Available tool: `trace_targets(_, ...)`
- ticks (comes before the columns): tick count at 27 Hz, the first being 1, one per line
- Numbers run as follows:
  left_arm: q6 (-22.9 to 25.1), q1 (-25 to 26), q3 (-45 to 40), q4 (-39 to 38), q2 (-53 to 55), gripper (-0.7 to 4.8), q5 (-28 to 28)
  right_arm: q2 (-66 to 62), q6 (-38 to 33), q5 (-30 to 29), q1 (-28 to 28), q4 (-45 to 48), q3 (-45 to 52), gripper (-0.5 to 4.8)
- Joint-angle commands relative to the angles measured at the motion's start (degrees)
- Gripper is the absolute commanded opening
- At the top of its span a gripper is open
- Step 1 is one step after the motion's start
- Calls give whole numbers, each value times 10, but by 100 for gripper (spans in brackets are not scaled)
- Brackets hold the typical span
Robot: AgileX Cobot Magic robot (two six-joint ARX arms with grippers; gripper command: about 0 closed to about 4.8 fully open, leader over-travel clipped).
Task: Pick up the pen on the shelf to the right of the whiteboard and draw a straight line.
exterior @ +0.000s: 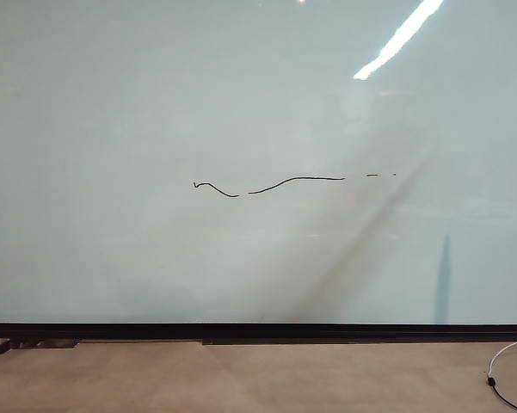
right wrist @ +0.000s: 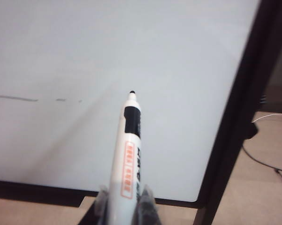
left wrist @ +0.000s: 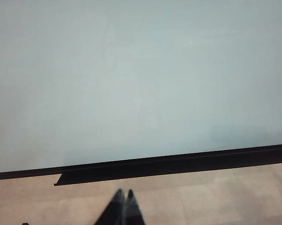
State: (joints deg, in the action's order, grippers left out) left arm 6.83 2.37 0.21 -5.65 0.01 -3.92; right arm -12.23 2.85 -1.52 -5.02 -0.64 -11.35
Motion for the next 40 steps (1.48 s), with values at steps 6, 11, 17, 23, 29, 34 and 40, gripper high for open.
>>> trace_targets(6, 0, 0, 2, 4, 0, -5, -1, 111, -28, 1, 37, -54, 36, -5)
trace_targets(11, 0, 0, 2, 3, 0, -5, -1, 122, -23, -2, 40, -56, 49, -5)
trace_targets(17, 0, 0, 2, 1, 0, -5, -1, 122, -22, -37, 41, -47, 76, -5)
trace_targets(23, 0, 0, 2, 1, 0, -5, -2, 122, -22, -33, 42, 1, 103, -5)
trace_targets(29, 0, 0, 2, 1, 0, -5, -2, 122, -22, -23, 42, 23, 113, -5)
trace_targets(34, 0, 0, 2, 1, 0, -5, -2, 122, -22, -7, 41, 24, 113, -5)
trace_targets(40, 0, 0, 2, 1, 0, -5, -2, 122, -22, 2, 41, 24, 113, -5)
